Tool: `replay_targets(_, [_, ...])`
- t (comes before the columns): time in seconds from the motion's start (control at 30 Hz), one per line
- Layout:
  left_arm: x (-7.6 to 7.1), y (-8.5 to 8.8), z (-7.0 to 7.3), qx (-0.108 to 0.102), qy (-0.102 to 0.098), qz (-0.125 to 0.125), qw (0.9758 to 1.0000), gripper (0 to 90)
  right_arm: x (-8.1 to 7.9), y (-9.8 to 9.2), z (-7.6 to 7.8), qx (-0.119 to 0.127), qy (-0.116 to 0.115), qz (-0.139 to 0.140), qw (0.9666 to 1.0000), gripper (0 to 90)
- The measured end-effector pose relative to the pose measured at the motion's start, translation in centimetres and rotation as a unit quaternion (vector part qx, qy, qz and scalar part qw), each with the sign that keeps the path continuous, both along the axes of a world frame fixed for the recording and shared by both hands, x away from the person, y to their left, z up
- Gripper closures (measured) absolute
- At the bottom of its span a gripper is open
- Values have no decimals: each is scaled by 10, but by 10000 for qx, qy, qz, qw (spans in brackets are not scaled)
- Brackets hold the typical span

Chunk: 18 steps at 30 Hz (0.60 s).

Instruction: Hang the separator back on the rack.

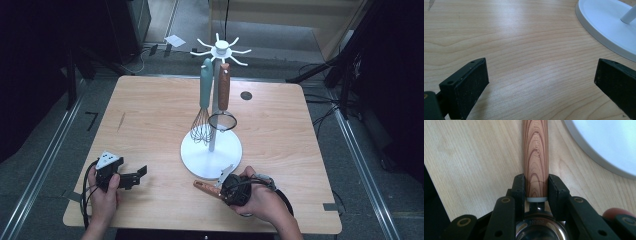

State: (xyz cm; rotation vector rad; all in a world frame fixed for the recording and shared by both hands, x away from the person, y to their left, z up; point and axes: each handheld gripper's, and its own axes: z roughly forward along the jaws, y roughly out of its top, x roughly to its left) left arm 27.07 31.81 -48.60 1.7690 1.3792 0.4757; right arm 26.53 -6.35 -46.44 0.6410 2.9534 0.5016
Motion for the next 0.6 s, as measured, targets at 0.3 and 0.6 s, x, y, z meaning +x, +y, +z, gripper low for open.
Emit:
replay_targets(0.3, [1, 1, 0, -62, -1, -5, 10000, 0, -1, -8, -1, 277, -33, 21, 9996, 712])
replay_targets(0.6, [1, 3, 0, -169, 15, 35, 9998, 0, -1, -23, 6, 1077, -257, -271, 9935, 712])
